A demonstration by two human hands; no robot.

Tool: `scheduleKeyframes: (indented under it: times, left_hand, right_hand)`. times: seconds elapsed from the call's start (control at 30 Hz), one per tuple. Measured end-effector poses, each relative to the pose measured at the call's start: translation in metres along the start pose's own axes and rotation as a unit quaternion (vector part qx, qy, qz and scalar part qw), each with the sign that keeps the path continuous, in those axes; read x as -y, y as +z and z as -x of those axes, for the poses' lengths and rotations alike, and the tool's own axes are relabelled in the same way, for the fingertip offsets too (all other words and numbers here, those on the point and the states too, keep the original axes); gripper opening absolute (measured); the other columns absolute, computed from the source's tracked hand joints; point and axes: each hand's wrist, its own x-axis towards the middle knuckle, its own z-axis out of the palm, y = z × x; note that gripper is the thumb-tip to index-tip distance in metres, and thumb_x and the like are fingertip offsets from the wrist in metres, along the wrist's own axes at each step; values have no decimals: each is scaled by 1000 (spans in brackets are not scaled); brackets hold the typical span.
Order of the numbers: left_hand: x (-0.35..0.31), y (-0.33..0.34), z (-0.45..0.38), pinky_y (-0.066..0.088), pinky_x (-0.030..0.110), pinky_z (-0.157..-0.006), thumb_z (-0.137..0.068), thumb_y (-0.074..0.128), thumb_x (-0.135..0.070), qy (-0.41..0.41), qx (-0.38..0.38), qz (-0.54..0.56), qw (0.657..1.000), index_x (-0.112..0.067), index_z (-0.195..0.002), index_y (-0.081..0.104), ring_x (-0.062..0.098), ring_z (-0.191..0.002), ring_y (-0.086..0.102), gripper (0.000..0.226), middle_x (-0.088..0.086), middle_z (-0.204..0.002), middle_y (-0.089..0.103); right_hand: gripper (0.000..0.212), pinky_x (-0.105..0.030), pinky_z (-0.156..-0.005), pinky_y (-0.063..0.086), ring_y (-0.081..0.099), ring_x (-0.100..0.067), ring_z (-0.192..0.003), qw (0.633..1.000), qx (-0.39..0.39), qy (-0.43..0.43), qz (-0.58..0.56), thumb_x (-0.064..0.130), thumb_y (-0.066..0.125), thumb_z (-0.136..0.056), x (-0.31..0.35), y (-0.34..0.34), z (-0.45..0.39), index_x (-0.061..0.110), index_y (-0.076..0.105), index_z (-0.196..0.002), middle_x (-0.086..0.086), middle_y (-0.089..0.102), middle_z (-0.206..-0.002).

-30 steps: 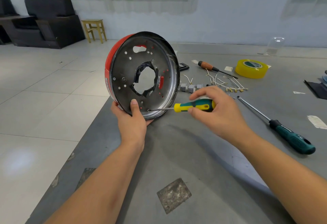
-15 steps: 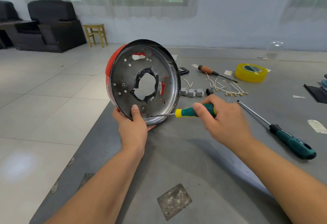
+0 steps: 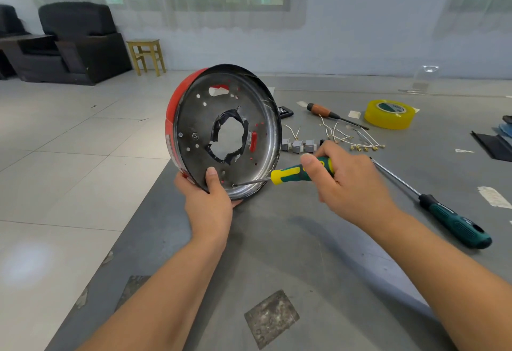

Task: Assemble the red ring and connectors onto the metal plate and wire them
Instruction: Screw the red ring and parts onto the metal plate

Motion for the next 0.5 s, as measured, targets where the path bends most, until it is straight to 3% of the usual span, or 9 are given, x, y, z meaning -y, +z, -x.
scheduleKeyframes:
  times: [0.1,0.17,0.23,0.3,0.4,0.43,0.5]
  left_hand:
    - [0,0,-3,67,47,-71,-108,55,-30,-11,-10,11,1000,-38,-129,40,-1,-96,67,27,-47,-89,62]
    - [1,1,-4,66,46,-71,-108,55,-30,-6,-10,4,1000,-36,-130,40,0,-98,67,27,-48,-87,61]
    - [2,0,-4,66,44,-70,-108,54,-31,-1,-10,-5,1000,-35,-131,39,-1,-95,69,28,-49,-85,61]
    - [3,0,-4,66,45,-72,-108,54,-31,-1,-10,-12,1000,-35,-133,39,-7,-84,70,29,-49,-84,61]
    - [2,0,-3,67,48,-73,-106,56,-33,-3,-12,-14,1000,-35,-133,41,-3,-88,69,31,-42,-89,63]
    - [2,0,-4,67,48,-72,-106,57,-33,-8,-13,-6,1000,-35,-133,42,-3,-87,70,30,-41,-90,63]
    - [4,0,-6,67,46,-69,-107,56,-32,-16,-12,13,1000,-36,-132,42,-8,-81,71,30,-42,-89,63]
  right_hand:
    - [33,-44,-84,55,68,-20,-90,984,119,-27,-129,54,43,-95,2,-6,-1,43,48,-127,20,66,-113]
    - [40,-39,-95,55,67,-19,-109,966,155,-42,-204,33,47,-99,-1,-11,-2,39,45,-138,19,60,-129]
    - [31,-29,-91,57,71,-15,-108,959,151,-55,-233,27,50,-101,-2,-11,-2,30,51,-132,16,69,-123]
    - [13,-21,-74,57,75,-6,-83,978,101,-51,-174,35,52,-102,1,-6,-2,32,57,-113,20,76,-98]
    - [26,-27,-62,52,68,-3,-53,998,-1,-4,-70,50,46,-104,7,1,-3,27,52,-93,11,73,-66]
    - [27,-27,-63,53,68,-3,-53,998,-1,9,-66,52,45,-103,9,0,-3,27,52,-95,9,73,-67]
    - [17,-27,-70,55,70,0,-71,994,69,7,-84,44,46,-104,6,-6,-4,30,50,-114,11,73,-94]
